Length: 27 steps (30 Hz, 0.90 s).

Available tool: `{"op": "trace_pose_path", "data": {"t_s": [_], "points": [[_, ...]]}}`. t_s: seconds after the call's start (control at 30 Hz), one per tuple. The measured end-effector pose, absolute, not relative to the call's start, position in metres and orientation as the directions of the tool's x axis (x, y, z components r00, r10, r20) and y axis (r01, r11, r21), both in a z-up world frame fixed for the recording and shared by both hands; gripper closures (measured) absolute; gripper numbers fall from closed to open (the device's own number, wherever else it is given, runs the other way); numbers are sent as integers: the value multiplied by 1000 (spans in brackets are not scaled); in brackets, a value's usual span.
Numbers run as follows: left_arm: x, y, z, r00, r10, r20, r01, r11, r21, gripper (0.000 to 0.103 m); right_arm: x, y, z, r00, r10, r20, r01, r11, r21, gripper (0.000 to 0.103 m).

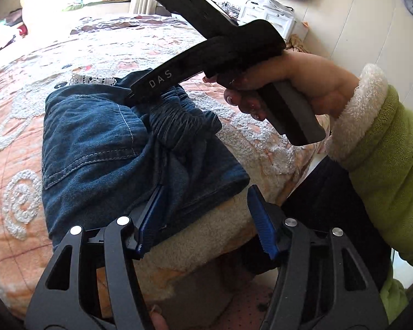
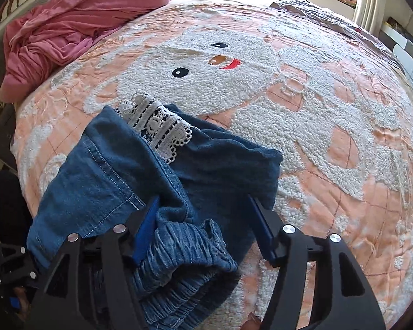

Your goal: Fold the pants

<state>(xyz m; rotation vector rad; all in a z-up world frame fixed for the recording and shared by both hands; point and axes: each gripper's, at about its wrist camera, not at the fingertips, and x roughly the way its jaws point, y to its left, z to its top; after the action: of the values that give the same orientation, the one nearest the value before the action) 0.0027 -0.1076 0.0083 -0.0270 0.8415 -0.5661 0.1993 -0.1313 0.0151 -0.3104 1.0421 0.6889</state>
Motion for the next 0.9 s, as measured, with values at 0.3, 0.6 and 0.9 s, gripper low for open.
{"op": "trace_pose_path", "data": {"t_s": [0.3, 0.6, 0.9], "points": [[3, -102, 17, 528, -507, -682, 440, 849, -291, 47, 203, -167, 49, 339, 540, -770, -565, 771, 293, 34], [-5, -84, 47, 590, -473, -654, 390, 876, -282, 29, 186, -194, 67, 399, 572, -717, -530, 782, 328, 23], [7, -65, 68, 670, -362, -648, 294, 931, -216, 10, 160, -217, 83, 471, 605, -642, -491, 784, 380, 12]]}}
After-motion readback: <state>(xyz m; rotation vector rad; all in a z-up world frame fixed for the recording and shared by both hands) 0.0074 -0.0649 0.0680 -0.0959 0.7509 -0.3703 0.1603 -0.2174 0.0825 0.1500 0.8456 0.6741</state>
